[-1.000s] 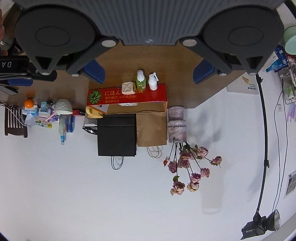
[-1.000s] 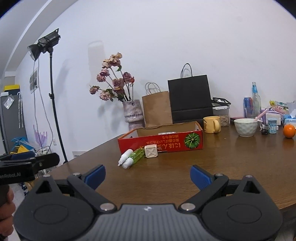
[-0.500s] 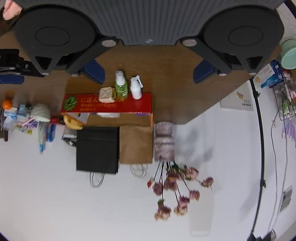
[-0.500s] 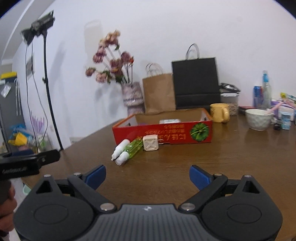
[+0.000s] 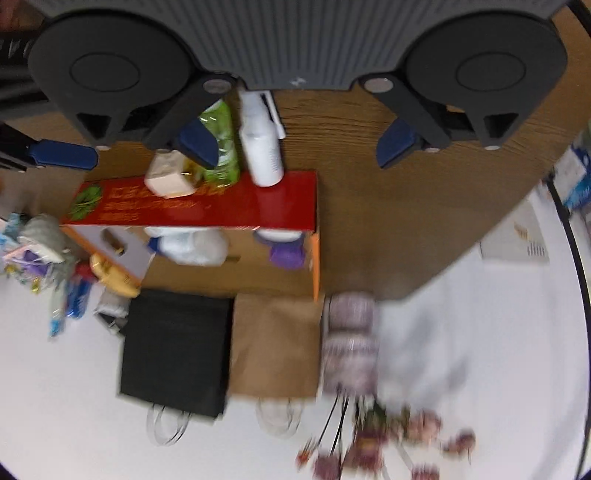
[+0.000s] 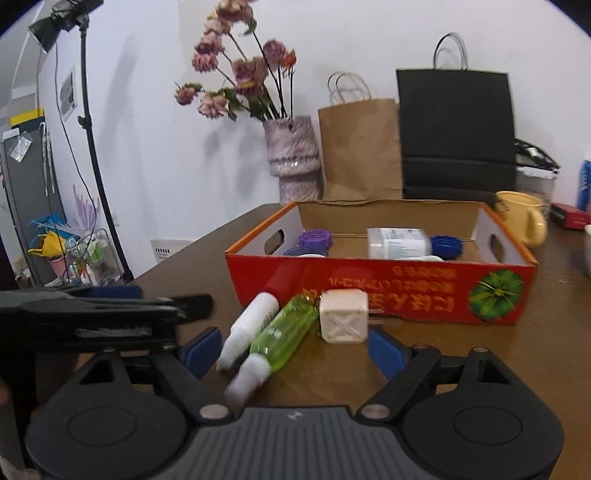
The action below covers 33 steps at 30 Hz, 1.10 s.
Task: Organize rigid objects
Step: 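Grasp the white spray bottle with the left tool while the right tool grasps the green bottle, then carry both bottles into the box and open both tools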
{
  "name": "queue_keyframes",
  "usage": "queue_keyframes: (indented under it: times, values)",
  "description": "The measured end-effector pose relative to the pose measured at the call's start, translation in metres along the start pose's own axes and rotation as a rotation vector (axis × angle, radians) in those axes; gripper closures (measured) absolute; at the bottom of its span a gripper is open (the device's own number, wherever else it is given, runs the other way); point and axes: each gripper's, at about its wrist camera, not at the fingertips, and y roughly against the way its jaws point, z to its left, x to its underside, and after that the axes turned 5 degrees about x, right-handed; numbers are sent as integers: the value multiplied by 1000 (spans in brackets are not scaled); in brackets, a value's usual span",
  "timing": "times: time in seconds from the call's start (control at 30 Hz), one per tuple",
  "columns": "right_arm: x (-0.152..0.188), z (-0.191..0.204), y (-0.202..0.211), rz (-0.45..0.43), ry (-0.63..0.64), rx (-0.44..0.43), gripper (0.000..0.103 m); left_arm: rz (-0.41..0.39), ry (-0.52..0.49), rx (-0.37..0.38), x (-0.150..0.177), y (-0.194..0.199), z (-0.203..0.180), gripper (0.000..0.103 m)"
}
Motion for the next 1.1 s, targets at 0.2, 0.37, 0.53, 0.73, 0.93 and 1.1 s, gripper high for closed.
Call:
queue_keyframes:
  times: [0.2,0.37,0.53,0.73,0.93,1.1]
  values:
    - [-4,13,-44,78,33,-25,33,115,5,107,-11,-46,8,33]
    - [4,20,-60,105,85,-4,47,187,-31,88,-7,-73,1,59]
    - [8,17,-63,134,85,-20,66,171,-26,52,-5,-73,5,74]
    - [16,5,-43,137,89,-5,72,170,-58,23,9,-49,4,75]
    - [47,-14,16,132,74,13,72,141,-94,28,52,11,-16,75]
    - [69,-30,63,142,59,69,71,131,-114,51,78,45,-40,75]
